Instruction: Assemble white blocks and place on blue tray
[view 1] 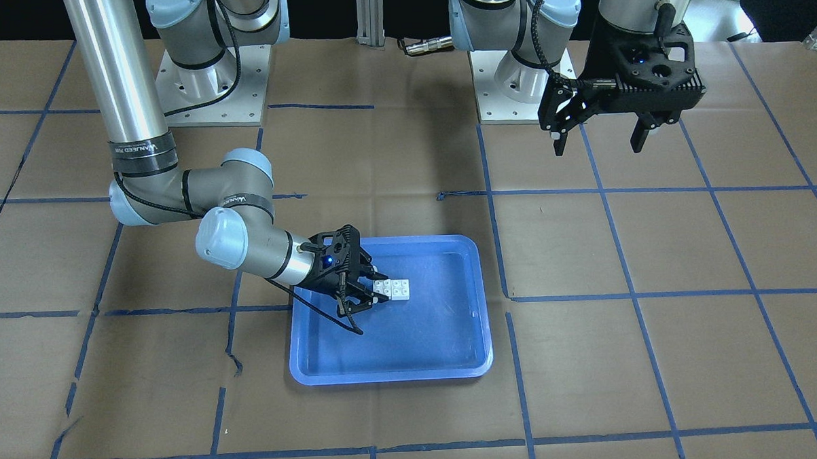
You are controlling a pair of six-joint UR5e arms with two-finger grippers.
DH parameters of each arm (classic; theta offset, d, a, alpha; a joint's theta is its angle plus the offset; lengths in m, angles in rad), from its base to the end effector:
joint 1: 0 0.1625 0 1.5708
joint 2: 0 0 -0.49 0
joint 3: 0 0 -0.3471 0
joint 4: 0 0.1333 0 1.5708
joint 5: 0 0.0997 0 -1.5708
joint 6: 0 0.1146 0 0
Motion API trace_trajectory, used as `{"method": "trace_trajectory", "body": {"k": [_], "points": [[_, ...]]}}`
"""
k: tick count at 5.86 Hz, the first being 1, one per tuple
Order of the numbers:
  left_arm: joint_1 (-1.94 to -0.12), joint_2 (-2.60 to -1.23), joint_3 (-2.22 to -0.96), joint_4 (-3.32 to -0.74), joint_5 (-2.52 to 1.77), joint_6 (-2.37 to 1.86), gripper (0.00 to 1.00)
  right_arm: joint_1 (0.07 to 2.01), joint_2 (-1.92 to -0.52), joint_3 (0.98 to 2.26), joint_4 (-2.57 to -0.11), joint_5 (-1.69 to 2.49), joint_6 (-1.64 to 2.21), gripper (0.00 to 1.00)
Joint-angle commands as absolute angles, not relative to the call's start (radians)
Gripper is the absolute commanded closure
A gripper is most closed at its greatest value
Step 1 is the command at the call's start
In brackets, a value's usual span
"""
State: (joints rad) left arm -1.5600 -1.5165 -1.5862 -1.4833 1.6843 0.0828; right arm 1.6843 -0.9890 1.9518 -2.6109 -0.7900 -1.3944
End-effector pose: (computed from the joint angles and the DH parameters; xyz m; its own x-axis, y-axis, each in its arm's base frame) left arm -0.1156 -0.4348 0.5649 -0.9908 0.0571 -0.1224 0.0715 0.9906 -0.1163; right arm 0.2775 -0.5453 0.2135 -0.0116 -0.9988 -0.0471 -0.7086 0.0415 -0.7044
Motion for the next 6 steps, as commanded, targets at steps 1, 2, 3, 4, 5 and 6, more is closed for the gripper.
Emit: {"method": "trace_trajectory", "body": {"k": [1,2,3,4,5,6], "points": [[-1.56,-1.517,-1.586,-1.483,1.683,0.083,0.01,1.684,-0.989,1.951,-2.611,-0.79,-1.394,0.66],[-1.56,-1.516,-1.586,-1.483,1.683,0.083,0.01,1.684,-0.988,1.951,-2.611,-0.79,-1.393,0.55],[-1.56,-1.517,-1.586,-1.483,1.683,0.083,0.01,1.684,-0.988,1.951,-2.611,-0.79,-1.387,0.43],[-1.56,-1.516,-1.586,-1.485,1.683,0.083,0.01,1.684,-0.989,1.951,-2.611,-0.79,-1.387,0.35],[-1.56,-1.516,-1.586,-1.485,1.683,0.083,0.01,1.684,-0.989,1.951,-2.611,-0.788,-1.382,0.32],[-1.56,-1.516,-1.586,-1.485,1.684,0.083,0.01,1.684,-0.989,1.948,-2.611,-0.788,-1.381,0.13]]}}
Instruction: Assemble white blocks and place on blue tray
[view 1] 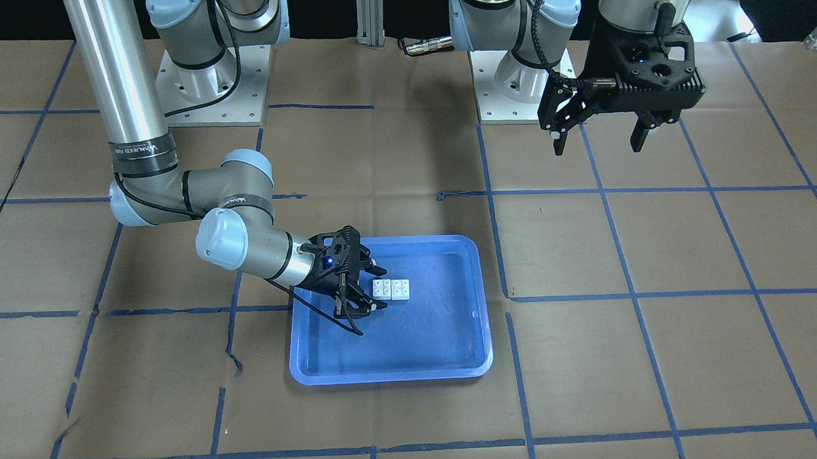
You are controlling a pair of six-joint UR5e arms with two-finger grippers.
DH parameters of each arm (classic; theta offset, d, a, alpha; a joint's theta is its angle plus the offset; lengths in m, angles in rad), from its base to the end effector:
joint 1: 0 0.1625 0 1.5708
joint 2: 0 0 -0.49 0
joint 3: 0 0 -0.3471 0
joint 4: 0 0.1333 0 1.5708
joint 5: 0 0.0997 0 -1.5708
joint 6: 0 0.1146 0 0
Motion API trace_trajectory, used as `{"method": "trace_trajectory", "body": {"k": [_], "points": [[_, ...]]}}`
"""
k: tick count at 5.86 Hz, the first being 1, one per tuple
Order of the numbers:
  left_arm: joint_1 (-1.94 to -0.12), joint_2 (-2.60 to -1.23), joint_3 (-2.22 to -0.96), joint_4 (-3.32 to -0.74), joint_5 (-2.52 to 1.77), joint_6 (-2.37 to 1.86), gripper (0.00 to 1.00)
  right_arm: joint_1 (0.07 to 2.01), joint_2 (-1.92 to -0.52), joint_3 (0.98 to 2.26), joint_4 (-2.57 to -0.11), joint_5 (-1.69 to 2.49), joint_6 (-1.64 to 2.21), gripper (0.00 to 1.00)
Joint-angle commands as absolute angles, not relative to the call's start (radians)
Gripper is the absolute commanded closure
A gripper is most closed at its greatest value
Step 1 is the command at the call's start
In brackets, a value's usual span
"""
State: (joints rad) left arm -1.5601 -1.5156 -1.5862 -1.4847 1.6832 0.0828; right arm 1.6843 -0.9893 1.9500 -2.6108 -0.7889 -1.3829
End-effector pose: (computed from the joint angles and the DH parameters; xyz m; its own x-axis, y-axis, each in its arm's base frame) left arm -0.1158 -0.4343 0.5651 -0.9910 0.0574 -0.1213 0.0716 0.9907 -0.1159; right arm 0.2777 -0.5459 0.2143 -0.0196 -0.9984 -0.0534 -0.7075 0.0516 -0.7048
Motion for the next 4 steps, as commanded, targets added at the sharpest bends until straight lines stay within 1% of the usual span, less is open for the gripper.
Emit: {"method": "trace_trajectory", "body": {"k": [1,3,4], "points": [[-1.56,-1.516,-1.586,-1.485,1.684,0.083,0.01,1.683,-0.999,1.928,-2.609,-0.792,-1.337,0.0],[-1.56,-1.514,-1.586,-1.485,1.686,0.083,0.01,1.681,-1.031,1.878,-2.596,-0.81,-1.243,0.0],[-1.56,-1.513,-1.586,-1.485,1.684,0.081,0.01,1.672,-1.058,1.878,-2.591,-0.852,-1.206,0.0]]}}
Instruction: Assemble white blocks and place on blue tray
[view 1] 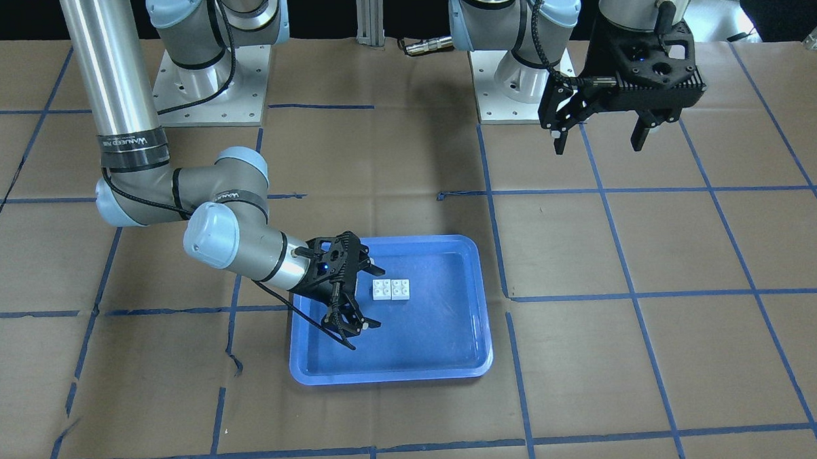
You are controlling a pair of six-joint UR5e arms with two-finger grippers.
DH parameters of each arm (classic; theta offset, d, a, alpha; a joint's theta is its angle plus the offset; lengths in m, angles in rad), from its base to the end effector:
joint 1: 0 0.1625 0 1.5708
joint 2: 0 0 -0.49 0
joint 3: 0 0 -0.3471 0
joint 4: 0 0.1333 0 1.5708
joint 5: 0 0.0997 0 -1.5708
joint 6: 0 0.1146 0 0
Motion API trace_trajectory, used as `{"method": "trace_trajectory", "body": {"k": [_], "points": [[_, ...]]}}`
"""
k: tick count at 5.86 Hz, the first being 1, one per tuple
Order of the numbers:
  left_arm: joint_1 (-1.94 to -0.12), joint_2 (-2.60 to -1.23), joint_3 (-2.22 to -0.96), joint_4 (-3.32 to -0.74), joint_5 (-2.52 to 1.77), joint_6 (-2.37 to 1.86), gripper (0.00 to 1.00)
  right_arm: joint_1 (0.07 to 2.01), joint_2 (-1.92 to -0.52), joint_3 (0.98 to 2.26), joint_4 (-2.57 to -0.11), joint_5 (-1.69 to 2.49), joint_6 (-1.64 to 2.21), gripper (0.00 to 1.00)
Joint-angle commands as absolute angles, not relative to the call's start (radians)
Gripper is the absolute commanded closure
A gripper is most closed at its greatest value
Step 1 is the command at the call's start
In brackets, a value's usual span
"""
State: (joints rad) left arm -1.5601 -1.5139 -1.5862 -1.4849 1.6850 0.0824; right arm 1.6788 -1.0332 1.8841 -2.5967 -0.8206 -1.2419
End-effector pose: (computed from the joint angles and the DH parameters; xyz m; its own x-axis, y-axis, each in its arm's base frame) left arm -0.1156 -0.4336 0.5658 -0.9908 0.0566 -0.1231 0.0712 0.9905 -0.1173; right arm 0.2741 -0.5663 0.2572 -0.1303 -0.9901 -0.0521 -0.7105 0.1299 -0.6916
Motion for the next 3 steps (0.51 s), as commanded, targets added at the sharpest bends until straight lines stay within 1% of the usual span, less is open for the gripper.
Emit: {"method": "trace_trajectory", "body": {"k": [1,3], "points": [[-1.56,-1.514,-1.586,-1.485,1.683,0.083,0.01,1.667,-1.098,1.878,-2.589,-0.908,-1.145,0.0],[-1.56,-1.513,-1.586,-1.485,1.683,0.083,0.01,1.632,-1.216,1.858,-2.326,-1.056,-1.045,0.0]]}}
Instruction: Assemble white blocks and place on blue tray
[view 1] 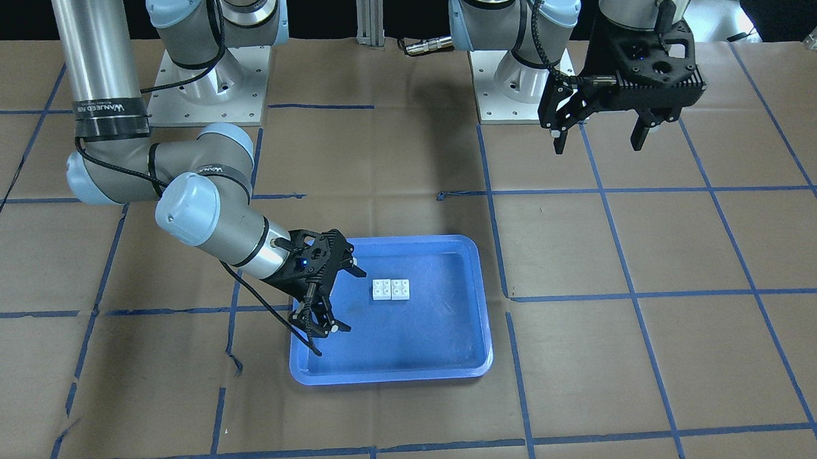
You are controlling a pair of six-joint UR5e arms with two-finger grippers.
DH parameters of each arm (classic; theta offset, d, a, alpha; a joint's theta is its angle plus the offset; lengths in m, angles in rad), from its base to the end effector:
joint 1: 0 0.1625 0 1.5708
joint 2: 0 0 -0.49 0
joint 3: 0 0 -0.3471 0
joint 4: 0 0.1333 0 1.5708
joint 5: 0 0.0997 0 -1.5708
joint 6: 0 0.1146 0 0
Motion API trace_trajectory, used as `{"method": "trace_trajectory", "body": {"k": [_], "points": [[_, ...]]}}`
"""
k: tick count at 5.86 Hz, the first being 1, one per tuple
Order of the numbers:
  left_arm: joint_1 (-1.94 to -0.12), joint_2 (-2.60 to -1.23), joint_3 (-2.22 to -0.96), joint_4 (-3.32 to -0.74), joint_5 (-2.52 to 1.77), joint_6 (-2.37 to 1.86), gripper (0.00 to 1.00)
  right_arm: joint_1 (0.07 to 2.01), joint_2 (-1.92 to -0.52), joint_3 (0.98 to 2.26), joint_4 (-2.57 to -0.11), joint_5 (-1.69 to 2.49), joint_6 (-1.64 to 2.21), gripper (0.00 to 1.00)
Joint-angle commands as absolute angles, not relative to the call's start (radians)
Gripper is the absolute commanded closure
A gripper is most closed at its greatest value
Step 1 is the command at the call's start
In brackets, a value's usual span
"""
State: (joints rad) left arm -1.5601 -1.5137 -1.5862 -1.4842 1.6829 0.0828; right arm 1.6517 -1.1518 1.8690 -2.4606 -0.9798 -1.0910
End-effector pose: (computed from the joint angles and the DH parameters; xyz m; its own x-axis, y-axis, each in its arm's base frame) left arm -0.1159 -0.4336 0.5660 -0.9910 0.0572 -0.1212 0.0716 0.9904 -0.1183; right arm 0.2430 -0.5577 0.3053 -0.3079 -0.9461 -0.1010 -0.7641 0.3091 -0.5662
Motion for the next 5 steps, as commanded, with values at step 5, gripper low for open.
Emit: {"method": "trace_trajectory", "body": {"k": [5], "points": [[-1.562,-1.511,-1.586,-1.485,1.683,0.083,0.01,1.549,-1.356,1.585,-1.698,-1.51,-0.164,0.0]]}}
